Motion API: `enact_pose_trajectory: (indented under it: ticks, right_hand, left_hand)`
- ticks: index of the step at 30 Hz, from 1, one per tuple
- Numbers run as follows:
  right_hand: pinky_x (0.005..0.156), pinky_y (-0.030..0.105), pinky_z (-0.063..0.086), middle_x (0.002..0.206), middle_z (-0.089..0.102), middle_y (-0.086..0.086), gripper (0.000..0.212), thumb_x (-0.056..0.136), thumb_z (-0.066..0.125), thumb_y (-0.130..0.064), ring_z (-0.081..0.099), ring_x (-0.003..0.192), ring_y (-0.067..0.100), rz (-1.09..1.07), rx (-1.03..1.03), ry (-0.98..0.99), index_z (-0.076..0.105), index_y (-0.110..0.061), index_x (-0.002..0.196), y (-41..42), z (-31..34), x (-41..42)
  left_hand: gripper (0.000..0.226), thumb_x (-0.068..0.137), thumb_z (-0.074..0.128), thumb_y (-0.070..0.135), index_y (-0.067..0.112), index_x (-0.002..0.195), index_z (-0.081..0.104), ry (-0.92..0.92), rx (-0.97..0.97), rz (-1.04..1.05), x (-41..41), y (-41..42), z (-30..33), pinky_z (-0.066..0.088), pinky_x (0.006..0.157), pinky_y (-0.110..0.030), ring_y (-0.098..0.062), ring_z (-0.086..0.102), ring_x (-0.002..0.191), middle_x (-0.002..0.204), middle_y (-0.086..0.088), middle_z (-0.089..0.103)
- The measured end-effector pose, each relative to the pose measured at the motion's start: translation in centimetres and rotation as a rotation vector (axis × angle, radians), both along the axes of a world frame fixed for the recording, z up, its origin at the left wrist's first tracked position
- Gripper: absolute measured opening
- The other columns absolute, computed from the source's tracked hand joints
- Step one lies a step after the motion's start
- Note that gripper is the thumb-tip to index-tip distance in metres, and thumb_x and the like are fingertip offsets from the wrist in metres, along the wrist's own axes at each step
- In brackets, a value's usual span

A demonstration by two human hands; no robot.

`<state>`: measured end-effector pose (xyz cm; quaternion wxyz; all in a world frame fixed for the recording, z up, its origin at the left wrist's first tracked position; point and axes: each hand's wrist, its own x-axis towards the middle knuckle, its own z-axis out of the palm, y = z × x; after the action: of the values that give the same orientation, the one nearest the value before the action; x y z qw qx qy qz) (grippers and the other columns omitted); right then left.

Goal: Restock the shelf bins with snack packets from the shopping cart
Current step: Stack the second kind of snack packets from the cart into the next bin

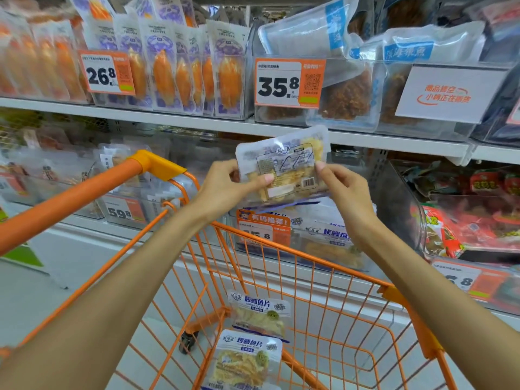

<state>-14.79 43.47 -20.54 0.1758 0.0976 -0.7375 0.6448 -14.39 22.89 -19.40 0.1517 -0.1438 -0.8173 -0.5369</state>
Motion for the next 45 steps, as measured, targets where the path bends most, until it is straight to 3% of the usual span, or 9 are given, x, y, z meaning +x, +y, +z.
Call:
enact_pose_trajectory:
  ticks: [7,11,16,20,24,27,31,37,45]
  right_hand:
    - [0.071,0.022,0.051,0.079,0.071,-0.013,0.012,0.079,0.075,-0.033,0.068,0.080,0.006,-0.060,0.184,0.075,0.064,-0.031,0.083,-0.6,0.9,2.5]
    - [0.074,0.033,0.052,0.092,0.071,-0.005,0.014,0.088,0.065,-0.021,0.064,0.082,0.013,-0.491,0.272,0.416,0.067,-0.018,0.102,0.6,1.3,3.8]
    - [0.080,0.042,0.054,0.137,0.051,0.008,0.053,0.087,0.055,-0.007,0.050,0.113,0.027,-0.176,1.001,0.486,0.046,-0.013,0.139,-3.5,-0.8,6.1]
    - [0.114,0.026,0.022,0.160,0.012,-0.002,0.072,0.089,0.039,-0.033,0.014,0.138,0.011,0.168,0.916,0.202,0.013,-0.014,0.153,-3.8,-0.3,6.4]
    - [0.103,0.003,0.018,0.148,0.033,-0.010,0.043,0.101,0.038,-0.025,0.027,0.126,-0.011,0.244,0.647,0.131,0.041,-0.018,0.143,-2.5,1.5,5.6]
    - [0.103,0.027,0.037,0.132,0.044,-0.004,0.054,0.089,0.063,-0.030,0.041,0.117,0.004,-0.074,0.548,0.137,0.043,-0.017,0.137,-0.6,1.7,2.6]
    - [0.092,0.028,0.042,0.127,0.053,-0.003,0.055,0.085,0.069,-0.028,0.052,0.116,0.015,0.173,0.327,-0.243,0.042,-0.016,0.131,0.2,2.0,0.2]
    - [0.084,0.024,0.044,0.114,0.058,-0.001,0.029,0.095,0.057,-0.022,0.055,0.104,0.016,-0.035,0.452,0.030,0.050,-0.009,0.120,-1.3,0.4,-1.7]
    - [0.067,0.026,0.036,0.090,0.057,-0.001,0.030,0.084,0.069,-0.040,0.051,0.088,0.017,-0.386,0.660,0.116,0.069,-0.015,0.102,-0.8,-2.7,-1.6]
  left_hand:
    - [0.019,0.093,0.058,0.032,0.016,0.094,0.067,-0.294,0.396,-0.027,1.3,1.5,-2.2,0.054,0.074,-0.026,-0.011,0.067,0.070,0.076,-0.001,0.072]
    - [0.028,0.101,0.043,0.022,0.008,0.119,0.060,-0.333,0.541,-0.002,1.9,0.8,-3.0,0.052,0.083,-0.029,-0.019,0.064,0.094,0.112,-0.010,0.068]
    - [0.044,0.102,0.031,0.042,0.015,0.124,0.057,-0.440,0.769,-0.108,3.3,3.0,-1.9,0.059,0.072,-0.028,-0.018,0.068,0.093,0.114,-0.008,0.068]
    - [0.056,0.092,0.030,0.063,0.026,0.119,0.061,-0.434,0.754,-0.136,3.7,3.8,-1.2,0.056,0.076,-0.031,-0.015,0.069,0.095,0.110,-0.001,0.071]
    - [0.033,0.097,0.050,0.013,0.016,0.129,0.054,-0.294,0.579,-0.080,3.3,2.4,-2.0,0.052,0.092,-0.045,-0.020,0.067,0.103,0.119,-0.005,0.067]
    - [0.034,0.096,0.044,-0.001,0.014,0.126,0.052,-0.260,0.561,-0.222,2.5,1.3,-0.8,0.057,0.085,-0.036,-0.015,0.068,0.097,0.110,-0.002,0.068]
    - [0.032,0.094,0.047,0.004,0.022,0.119,0.055,-0.315,0.395,-0.448,0.7,-0.3,1.3,0.053,0.090,-0.023,-0.009,0.064,0.108,0.115,0.005,0.068]
    - [0.041,0.086,0.067,0.003,0.007,0.125,0.055,0.045,-0.007,0.054,-2.7,-0.4,-0.3,0.045,0.076,-0.002,-0.010,0.057,0.097,0.112,-0.003,0.063]
    - [0.039,0.082,0.071,0.037,0.024,0.116,0.057,0.149,-0.399,0.251,-2.5,-1.1,-1.6,0.051,0.078,-0.035,-0.015,0.061,0.092,0.101,0.007,0.066]
